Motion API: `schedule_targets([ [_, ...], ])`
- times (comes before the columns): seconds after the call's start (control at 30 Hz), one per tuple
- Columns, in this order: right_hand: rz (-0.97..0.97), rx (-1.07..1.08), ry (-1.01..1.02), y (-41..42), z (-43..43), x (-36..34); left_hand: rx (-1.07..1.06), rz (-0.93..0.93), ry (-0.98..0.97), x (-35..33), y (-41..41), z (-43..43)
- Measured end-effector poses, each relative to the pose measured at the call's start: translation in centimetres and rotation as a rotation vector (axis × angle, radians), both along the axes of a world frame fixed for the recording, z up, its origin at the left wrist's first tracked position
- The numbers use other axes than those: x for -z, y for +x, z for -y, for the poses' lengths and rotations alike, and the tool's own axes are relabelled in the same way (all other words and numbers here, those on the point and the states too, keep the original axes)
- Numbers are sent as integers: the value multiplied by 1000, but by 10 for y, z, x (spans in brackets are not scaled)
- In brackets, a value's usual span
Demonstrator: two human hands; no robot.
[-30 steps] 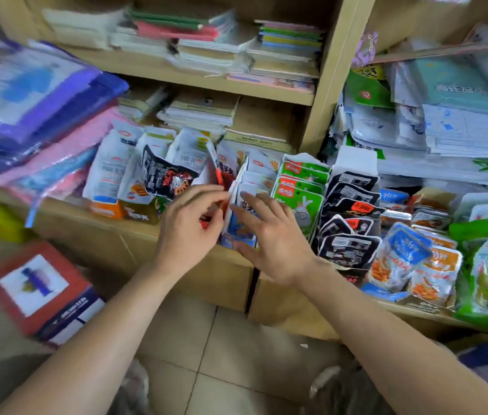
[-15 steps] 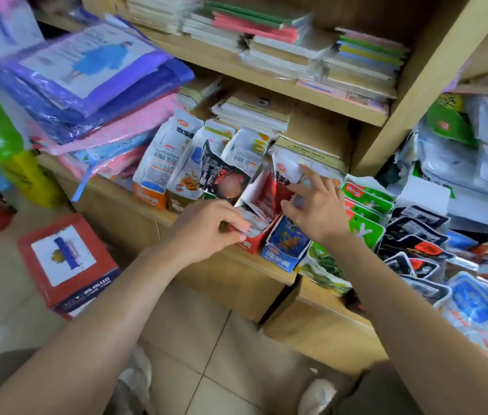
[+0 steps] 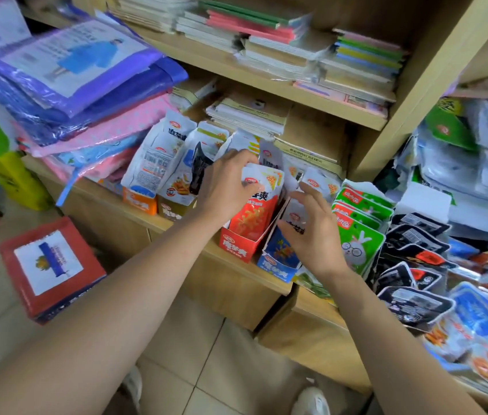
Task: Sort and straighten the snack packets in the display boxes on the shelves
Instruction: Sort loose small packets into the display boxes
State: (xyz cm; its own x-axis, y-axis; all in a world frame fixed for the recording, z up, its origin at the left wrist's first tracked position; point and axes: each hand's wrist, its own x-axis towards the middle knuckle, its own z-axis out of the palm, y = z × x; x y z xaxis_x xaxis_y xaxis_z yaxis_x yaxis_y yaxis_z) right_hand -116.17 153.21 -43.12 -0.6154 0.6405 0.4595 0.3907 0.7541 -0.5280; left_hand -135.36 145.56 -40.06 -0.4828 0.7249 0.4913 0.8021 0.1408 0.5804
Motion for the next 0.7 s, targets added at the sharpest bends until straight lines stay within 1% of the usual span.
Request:
schedule_targets([
  [0.07, -41, -3, 203, -4, 5, -5, 66, 31, -15, 4, -1, -2],
  [0.1, -37, -43, 287, -9, 7, -8, 145, 96, -22, 1, -3, -1],
  [0.13, 6, -92, 342, -14, 10, -9, 233, 198, -19, -2, -7, 1],
  [0.17, 89, -122, 378, -20, 12, -7, 292, 301, 6, -8, -13, 6],
  [0.2, 195, -114, 404, -25, 13, -4, 290, 359, 68, -12, -21, 11],
  [0.23, 293, -75, 414, -29, 11, 0, 230, 351, 138, -18, -30, 18],
  [0.3, 427, 10, 388, -33, 5, 5, 5, 202, 258, -24, -49, 34],
  [0.33, 472, 40, 379, -34, 2, 6, -116, 138, 273, -22, -57, 41],
  [0.37, 512, 58, 377, -36, -1, 5, -213, 110, 242, -20, -62, 48],
  [0.4, 549, 66, 372, -37, -2, 4, -267, 125, 160, -16, -67, 53],
  [0.43, 579, 67, 361, -39, -2, 3, -283, 186, 33, -13, -71, 55],
  [0.5, 601, 60, 337, -41, -2, 2, -233, 350, -128, -3, -73, 54],
  [0.53, 600, 55, 334, -41, -3, 1, -201, 368, -136, 3, -72, 52],
  [0.57, 594, 45, 338, -40, -5, 0, -197, 330, -118, 4, -71, 52],
  [0.63, 587, 14, 338, -35, -10, -2, -256, 268, -89, 5, -75, 51],
  [0.7, 562, -25, 318, -28, -16, -5, -312, 277, 11, 0, -82, 52],
])
